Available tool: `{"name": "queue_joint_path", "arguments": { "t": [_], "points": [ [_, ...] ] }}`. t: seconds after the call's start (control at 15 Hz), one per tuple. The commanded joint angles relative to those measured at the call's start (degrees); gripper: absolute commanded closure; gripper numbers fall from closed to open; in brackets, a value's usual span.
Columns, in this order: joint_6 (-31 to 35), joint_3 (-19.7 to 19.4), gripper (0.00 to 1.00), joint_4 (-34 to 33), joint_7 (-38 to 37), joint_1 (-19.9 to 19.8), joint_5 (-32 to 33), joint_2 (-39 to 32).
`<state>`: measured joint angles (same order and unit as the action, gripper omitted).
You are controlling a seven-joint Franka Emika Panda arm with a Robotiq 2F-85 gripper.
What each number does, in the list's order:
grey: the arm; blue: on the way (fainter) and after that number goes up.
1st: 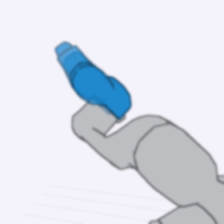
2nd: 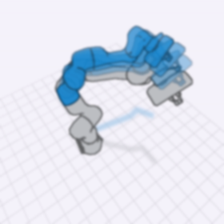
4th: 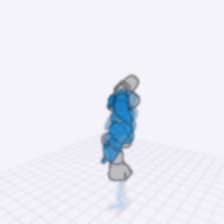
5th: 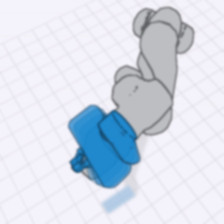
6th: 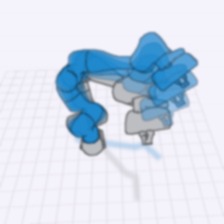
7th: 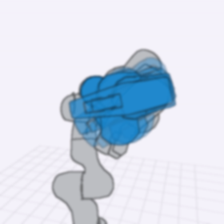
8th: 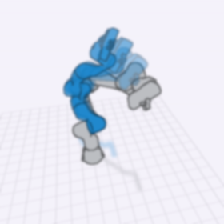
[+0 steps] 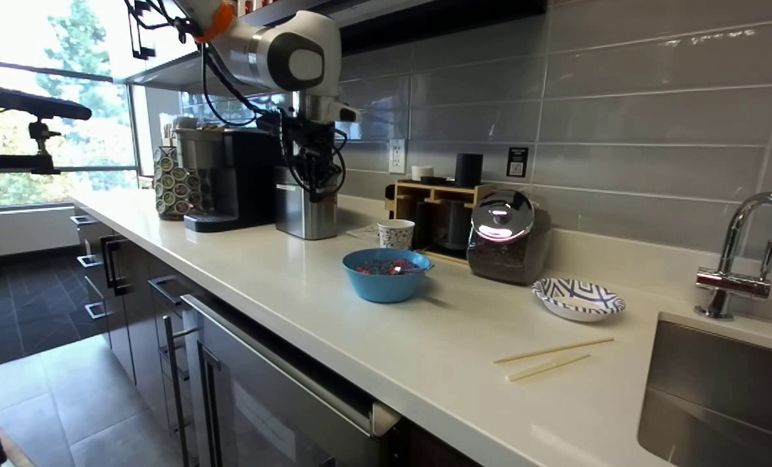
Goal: Move the brown sachet to the left
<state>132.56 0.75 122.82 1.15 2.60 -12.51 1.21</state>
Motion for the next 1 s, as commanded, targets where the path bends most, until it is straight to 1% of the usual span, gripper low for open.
{"name": "queue_joint_path", "arguments": {
  "t": [0.0, 0.2, 0.27, 0.33, 0.47, 0.53, 0.6, 0.67, 0.73, 0.93],
  "points": [
    [0.9, 0.5, 1.0, -8.2, 5.4, -0.4, 0.1, -8.5],
    [1.3, 0.9, 1.0, -12.7, 7.8, -1.0, 0.5, -12.8],
    [1.0, 0.9, 0.98, -13.9, 7.9, -1.1, 1.0, -13.9],
    [0.9, 1.0, 0.74, -14.9, 8.1, -1.1, 1.4, -14.7],
    [0.3, 1.0, 0.71, -16.2, 7.8, -1.3, 1.8, -15.1],
    [-0.1, 1.1, 0.64, -16.6, 7.6, -1.4, 1.6, -14.8],
    [-1.2, 1.0, 0.55, -16.7, 7.0, -1.3, 2.0, -13.8],
    [-1.3, 1.1, 0.48, -16.6, 7.0, -1.4, 1.5, -12.9],
    [-2.1, 0.8, 0.41, -16.4, 6.3, -1.2, 2.4, -11.5],
    [-7.7, 0.4, 0.16, -15.4, 2.0, -0.7, 3.5, -6.9]
  ]
}}
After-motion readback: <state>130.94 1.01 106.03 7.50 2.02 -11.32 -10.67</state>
